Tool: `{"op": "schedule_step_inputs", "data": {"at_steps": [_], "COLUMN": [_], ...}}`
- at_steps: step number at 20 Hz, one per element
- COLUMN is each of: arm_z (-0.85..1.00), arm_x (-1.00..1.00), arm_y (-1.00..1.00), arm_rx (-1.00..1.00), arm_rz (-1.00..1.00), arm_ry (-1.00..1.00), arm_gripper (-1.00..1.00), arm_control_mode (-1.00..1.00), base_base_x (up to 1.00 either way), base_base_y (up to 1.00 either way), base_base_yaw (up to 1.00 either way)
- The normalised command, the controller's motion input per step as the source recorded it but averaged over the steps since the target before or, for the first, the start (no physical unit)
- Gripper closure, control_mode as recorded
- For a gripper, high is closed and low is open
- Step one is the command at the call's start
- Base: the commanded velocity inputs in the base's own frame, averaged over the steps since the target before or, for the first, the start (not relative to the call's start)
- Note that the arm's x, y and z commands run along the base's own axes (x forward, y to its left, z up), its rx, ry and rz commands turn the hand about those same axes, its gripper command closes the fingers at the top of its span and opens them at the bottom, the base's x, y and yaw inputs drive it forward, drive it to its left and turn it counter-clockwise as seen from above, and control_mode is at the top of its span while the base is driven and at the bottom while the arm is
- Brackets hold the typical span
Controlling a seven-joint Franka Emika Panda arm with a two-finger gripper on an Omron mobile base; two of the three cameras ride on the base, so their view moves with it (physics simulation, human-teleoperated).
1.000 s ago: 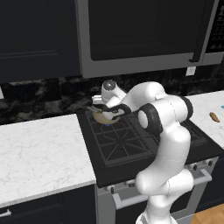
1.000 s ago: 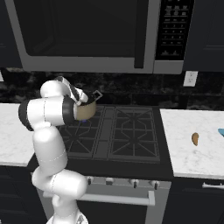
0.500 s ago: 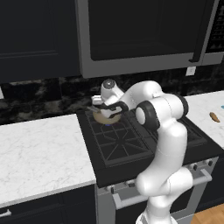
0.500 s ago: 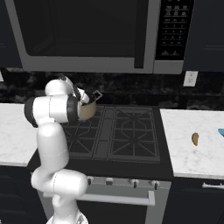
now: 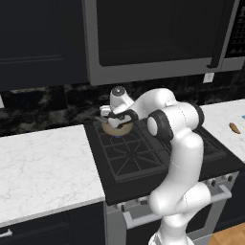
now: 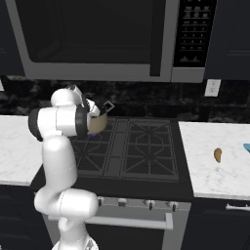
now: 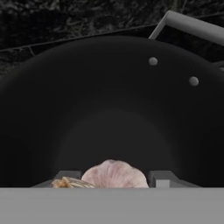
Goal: Put the garlic and sweet potato in the pot. Retrieve the spatula and lightly stir the vegetables in the pot.
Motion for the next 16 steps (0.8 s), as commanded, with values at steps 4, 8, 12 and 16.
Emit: {"op": "schedule_step_inputs", "data": {"at_steps": [4, 8, 12, 16], "arm_z": [0.00, 0.04, 0.15, 0.02], "arm_x": [0.03, 0.00, 0.00, -0.04], "arm_y": [0.00, 0.00, -0.03, -0.28], "arm_rx": [0.00, 0.00, 0.01, 0.05], "arm_rz": [0.00, 0.00, 0.00, 0.00], "arm_ry": [0.04, 0.00, -0.14, -0.23], "arm_gripper": [-1.00, -1.00, -1.00, -1.00], "arm_control_mode": [-1.00, -1.00, -1.00, -1.00], "base_base_x": [0.00, 0.00, 0.00, 0.00], "base_base_y": [0.00, 0.00, 0.00, 0.00], "base_base_yaw": [0.00, 0.00, 0.00, 0.00]}}
